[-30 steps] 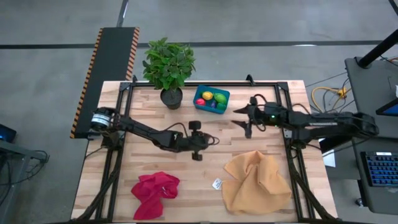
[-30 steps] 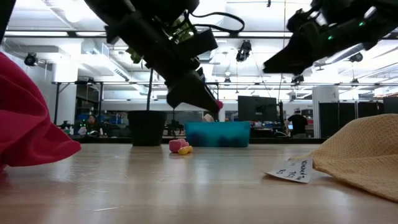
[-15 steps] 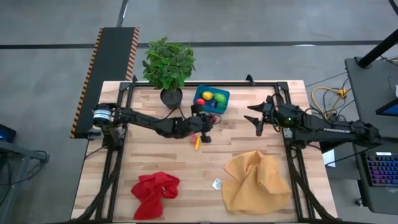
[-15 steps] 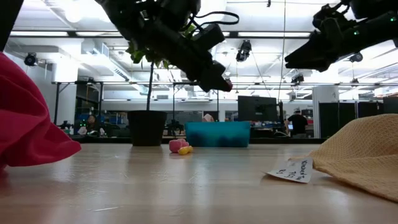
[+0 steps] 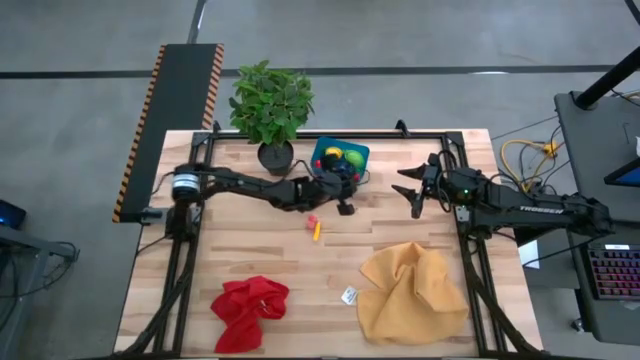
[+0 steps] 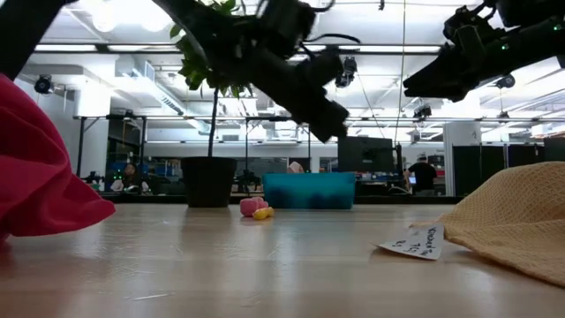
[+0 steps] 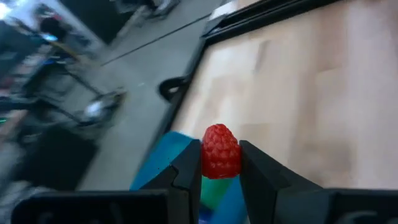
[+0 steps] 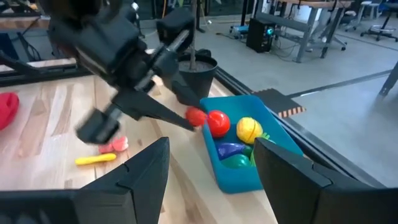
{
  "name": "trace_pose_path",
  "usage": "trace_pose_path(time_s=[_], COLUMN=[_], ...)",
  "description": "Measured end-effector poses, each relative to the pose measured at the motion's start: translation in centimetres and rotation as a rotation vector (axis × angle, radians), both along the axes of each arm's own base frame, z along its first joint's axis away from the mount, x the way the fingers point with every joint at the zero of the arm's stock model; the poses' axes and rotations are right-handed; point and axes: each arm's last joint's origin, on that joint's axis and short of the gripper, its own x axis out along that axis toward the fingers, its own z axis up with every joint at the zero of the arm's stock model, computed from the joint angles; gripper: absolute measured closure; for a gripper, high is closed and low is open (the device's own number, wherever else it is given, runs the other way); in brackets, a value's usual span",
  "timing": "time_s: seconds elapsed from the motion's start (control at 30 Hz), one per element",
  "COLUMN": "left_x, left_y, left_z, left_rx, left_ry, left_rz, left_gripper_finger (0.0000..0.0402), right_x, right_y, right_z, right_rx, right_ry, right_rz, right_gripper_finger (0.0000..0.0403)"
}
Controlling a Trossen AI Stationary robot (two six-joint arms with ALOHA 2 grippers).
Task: Pick and placing Produce into tupperware
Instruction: Put the red raspberry into the blue bin
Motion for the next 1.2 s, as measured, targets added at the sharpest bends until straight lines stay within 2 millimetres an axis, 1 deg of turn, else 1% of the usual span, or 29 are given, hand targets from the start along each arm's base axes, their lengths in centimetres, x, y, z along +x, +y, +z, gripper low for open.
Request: trace_pose_path(time_s=[0.13,0.3,0.4,0.5,0.6,0.8,1.2], left_x=[1.9,2.9,3.0,2.9,2.9,2.8,2.8], left_y=[1.0,2.6,3.4,3.8,3.8,3.9,4.3], left_z=[-0.5,-1.9,-2.4,-2.7,-2.6,-2.5,-2.4], left_rx=[0.119,0.121,0.115,0.112,0.112,0.112,0.111], left_ry=[0.065,0.159,0.191,0.215,0.212,0.208,0.206], left_rz=[0.112,0.149,0.165,0.172,0.172,0.175,0.182], left_gripper_finger=[0.0339,0.0339,0.0339,0.0339,0.0338,0.0316,0.0310], right_x=[0.0,0.1,0.1,0.1,0.1,0.0,0.0], right_y=[0.0,0.0,0.0,0.0,0.0,0.0,0.0], right_z=[0.0,-0.1,-0.1,-0.1,-0.2,-0.3,-0.4], right_rx=[0.000,0.001,0.001,0.000,-0.005,-0.006,-0.006], right_ry=[0.000,0.005,0.009,0.014,0.019,0.023,0.024], right_rz=[0.002,0.002,0.002,0.003,0.004,0.004,0.004], right_gripper_finger=[0.0177,0.0177,0.0177,0.0177,0.0177,0.0177,0.0177])
